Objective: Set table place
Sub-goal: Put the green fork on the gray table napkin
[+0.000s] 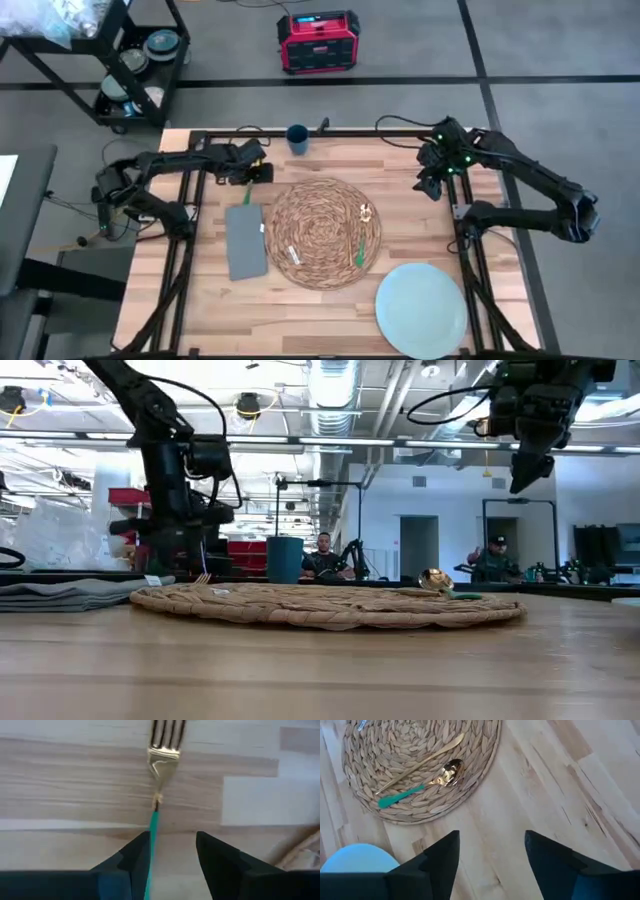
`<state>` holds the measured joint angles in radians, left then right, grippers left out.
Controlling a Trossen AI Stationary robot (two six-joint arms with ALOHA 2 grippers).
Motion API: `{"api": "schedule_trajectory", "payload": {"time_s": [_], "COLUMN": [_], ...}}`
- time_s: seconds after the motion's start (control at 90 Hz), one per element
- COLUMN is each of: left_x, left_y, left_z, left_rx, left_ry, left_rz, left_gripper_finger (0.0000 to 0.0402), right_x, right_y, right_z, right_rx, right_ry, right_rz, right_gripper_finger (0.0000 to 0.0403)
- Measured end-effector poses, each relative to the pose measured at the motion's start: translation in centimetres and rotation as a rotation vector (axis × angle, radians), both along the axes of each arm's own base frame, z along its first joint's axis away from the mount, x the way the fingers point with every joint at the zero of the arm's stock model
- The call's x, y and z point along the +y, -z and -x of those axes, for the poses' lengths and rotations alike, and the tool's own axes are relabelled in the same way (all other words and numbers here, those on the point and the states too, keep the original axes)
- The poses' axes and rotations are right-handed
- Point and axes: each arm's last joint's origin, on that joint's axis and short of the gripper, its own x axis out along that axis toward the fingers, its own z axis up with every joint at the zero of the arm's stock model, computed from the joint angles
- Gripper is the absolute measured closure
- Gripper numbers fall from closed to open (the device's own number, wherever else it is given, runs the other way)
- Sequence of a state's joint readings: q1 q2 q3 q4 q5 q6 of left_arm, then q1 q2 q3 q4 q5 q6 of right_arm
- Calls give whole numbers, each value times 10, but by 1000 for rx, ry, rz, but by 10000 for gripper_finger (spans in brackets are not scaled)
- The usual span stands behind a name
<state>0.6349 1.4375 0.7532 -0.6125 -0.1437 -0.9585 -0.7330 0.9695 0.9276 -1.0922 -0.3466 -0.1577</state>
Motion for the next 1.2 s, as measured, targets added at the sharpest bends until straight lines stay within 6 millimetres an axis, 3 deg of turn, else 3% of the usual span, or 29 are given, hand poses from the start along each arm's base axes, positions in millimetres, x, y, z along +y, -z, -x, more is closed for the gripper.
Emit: {"api": "schedule_trajectory", "payload": {"time_s": [0.333, 0.478, 0.589, 0.867, 1.011, 1.111, 1.2], "left_x": [15, 20, 23, 45, 52, 45, 24], "left_y": [29, 28, 20, -6, -29, -53, -72], "left_z": [-16, -17, -17, -20, -27, -32, -40], "left_rx": [34, 63, 45, 13, 14, 80, 139], "left_ry": [63, 85, 110, 74, 74, 95, 91], "left_rz": [66, 108, 88, 11, 6, 53, 61], "left_gripper_finger": [263, 319, 388, 399, 400, 400, 401], "right_x": [0, 1, 2, 6, 9, 12, 14], "right_y": [0, 0, 0, 0, 0, 0, 0], "right_z": [0, 0, -1, -4, -6, -8, -9], "right_rx": [4, 4, 5, 3, 4, 5, 6], "right_ry": [-1, 6, -1, -26, -49, -66, -82], "right_rz": [-4, -9, -10, -13, -16, -16, -15], "right_gripper_finger": [191, 196, 209, 252, 268, 274, 275]}}
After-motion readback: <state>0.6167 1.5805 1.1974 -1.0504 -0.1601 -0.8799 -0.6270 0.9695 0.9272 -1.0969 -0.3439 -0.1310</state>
